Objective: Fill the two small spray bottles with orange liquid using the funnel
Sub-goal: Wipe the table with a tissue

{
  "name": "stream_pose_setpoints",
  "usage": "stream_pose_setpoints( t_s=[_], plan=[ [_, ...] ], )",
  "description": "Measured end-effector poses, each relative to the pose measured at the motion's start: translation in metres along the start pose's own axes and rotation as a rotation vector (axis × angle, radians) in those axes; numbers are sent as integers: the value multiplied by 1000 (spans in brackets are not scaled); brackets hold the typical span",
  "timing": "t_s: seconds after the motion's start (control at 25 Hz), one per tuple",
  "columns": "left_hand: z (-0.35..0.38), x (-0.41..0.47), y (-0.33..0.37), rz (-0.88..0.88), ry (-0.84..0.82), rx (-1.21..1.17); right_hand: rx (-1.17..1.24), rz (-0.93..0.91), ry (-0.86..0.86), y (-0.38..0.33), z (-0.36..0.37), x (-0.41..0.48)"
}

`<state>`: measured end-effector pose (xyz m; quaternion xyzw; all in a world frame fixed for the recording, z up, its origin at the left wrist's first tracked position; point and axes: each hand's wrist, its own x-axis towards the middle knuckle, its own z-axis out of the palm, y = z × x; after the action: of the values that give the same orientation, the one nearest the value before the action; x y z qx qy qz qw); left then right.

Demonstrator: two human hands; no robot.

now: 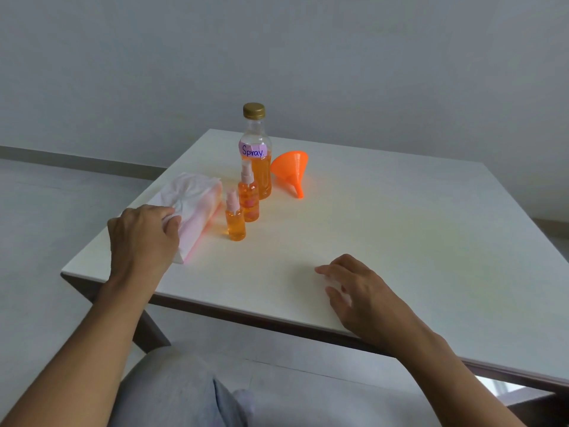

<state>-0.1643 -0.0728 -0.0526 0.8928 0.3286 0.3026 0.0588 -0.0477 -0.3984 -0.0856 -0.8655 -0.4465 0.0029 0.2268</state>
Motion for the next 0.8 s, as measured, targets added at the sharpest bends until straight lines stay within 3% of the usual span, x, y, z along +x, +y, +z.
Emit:
stream_pose_setpoints(
  t_s=[0.44,0.52,0.68,0.8],
  plan=[
    [-28,-16,8,57,167,-151,-8,-1,-17,3,-2,1],
    [-36,-32,22,159,30,-238,16,5,-4,2,-5,2],
    [-45,-59,64,333,-438,-496,132,-51,88,-12,-14,-2],
    [-44,-63,96,432,-677,-561,260,-102,4,-23,-30,-5]
  ],
)
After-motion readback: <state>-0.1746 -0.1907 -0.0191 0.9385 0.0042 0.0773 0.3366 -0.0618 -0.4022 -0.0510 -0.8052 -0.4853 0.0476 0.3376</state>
